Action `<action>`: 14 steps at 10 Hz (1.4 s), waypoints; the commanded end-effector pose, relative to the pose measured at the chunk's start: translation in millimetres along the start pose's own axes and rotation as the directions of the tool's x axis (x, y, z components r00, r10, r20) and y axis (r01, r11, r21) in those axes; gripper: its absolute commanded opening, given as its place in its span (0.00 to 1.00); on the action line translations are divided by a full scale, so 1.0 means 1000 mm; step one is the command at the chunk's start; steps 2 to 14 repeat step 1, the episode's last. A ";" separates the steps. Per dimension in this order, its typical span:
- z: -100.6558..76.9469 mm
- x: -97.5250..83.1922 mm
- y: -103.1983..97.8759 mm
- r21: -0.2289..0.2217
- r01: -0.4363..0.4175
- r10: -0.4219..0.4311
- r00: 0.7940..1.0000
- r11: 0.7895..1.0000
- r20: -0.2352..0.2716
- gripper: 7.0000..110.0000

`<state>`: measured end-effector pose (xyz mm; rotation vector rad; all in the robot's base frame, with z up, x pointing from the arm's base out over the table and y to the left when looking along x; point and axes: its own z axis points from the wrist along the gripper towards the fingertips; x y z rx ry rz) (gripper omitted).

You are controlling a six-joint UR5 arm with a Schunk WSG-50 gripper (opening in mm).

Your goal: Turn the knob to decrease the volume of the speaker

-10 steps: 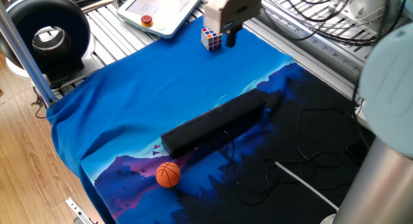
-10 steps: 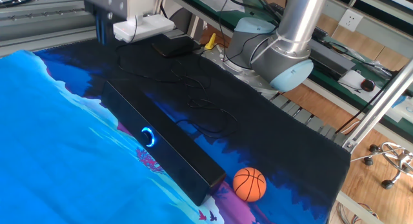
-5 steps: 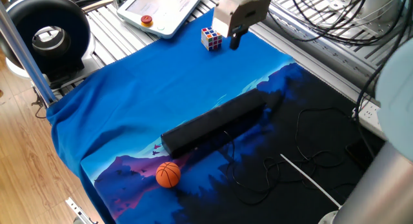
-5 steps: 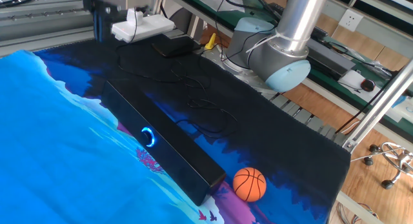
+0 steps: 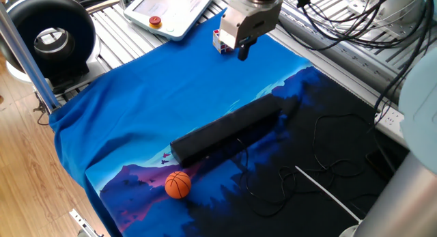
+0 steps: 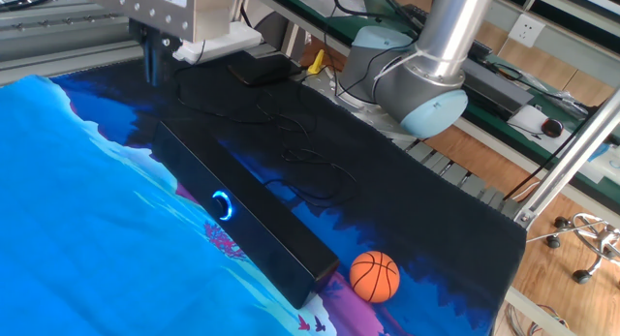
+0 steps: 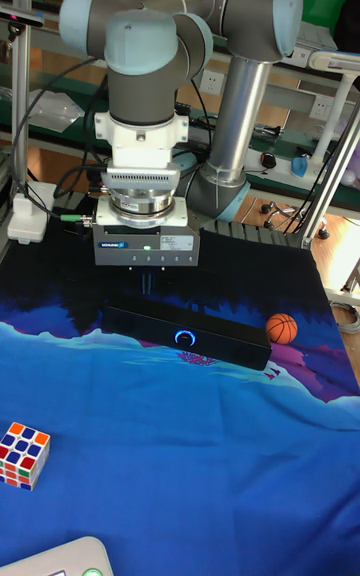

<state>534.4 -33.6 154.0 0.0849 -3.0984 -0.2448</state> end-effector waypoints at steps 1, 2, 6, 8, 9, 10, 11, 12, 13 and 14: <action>0.001 -0.004 0.004 0.000 -0.003 0.003 1.000 1.000 -0.013 0.00; 0.001 -0.004 0.004 0.000 -0.003 0.003 1.000 1.000 -0.013 0.00; 0.001 -0.004 0.004 0.000 -0.003 0.003 1.000 1.000 -0.013 0.00; 0.001 -0.004 0.004 0.000 -0.003 0.003 1.000 1.000 -0.013 0.00; 0.001 -0.004 0.004 0.000 -0.003 0.003 1.000 1.000 -0.013 0.00; 0.001 -0.004 0.004 0.000 -0.003 0.003 1.000 1.000 -0.013 0.00; 0.001 -0.004 0.004 0.000 -0.003 0.003 1.000 1.000 -0.013 0.00; 0.001 -0.004 0.004 0.000 -0.003 0.003 1.000 1.000 -0.013 0.00; 0.001 -0.004 0.004 0.000 -0.003 0.003 1.000 1.000 -0.013 0.00; 0.001 -0.004 0.004 0.000 -0.003 0.003 1.000 1.000 -0.013 0.00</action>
